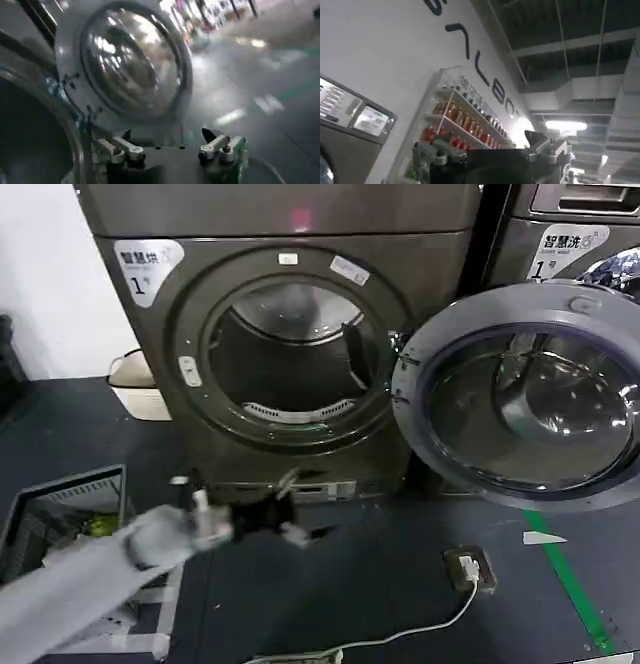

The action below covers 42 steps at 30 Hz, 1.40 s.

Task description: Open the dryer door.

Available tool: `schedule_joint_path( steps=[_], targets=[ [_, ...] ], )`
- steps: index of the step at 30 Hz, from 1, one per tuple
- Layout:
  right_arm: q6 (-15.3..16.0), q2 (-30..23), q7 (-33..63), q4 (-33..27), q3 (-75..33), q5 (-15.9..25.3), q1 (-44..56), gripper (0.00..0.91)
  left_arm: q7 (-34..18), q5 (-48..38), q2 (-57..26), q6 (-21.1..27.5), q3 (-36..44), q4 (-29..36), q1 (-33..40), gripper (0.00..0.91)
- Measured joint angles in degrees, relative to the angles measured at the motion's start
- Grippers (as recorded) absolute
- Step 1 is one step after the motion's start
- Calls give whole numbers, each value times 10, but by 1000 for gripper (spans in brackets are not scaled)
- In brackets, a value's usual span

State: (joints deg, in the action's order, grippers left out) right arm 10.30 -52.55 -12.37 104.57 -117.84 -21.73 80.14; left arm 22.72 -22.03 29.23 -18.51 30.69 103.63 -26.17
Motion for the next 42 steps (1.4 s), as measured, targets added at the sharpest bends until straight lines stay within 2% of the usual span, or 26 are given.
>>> schedule_joint_path(
  steps=[8,12,19,29,42],
  targets=[
    [-1,4,-10,2,-4,25,0,907,41,89,-163,35,-76,40,-80,907],
    [0,4,-10,4,-5,35,-1,907,75,125,-218,41,-109,27,-93,907],
    [-2,6,-10,-2,-6,50,-2,907,78,188,-283,13,-128,-24,-99,907],
    [-2,8,-10,-8,-4,50,-4,907,78,229,-311,1,-130,-83,-106,907],
    [-2,8,-11,-9,-4,50,-5,907,92,258,-301,-5,-129,-160,-105,907]
  ],
)
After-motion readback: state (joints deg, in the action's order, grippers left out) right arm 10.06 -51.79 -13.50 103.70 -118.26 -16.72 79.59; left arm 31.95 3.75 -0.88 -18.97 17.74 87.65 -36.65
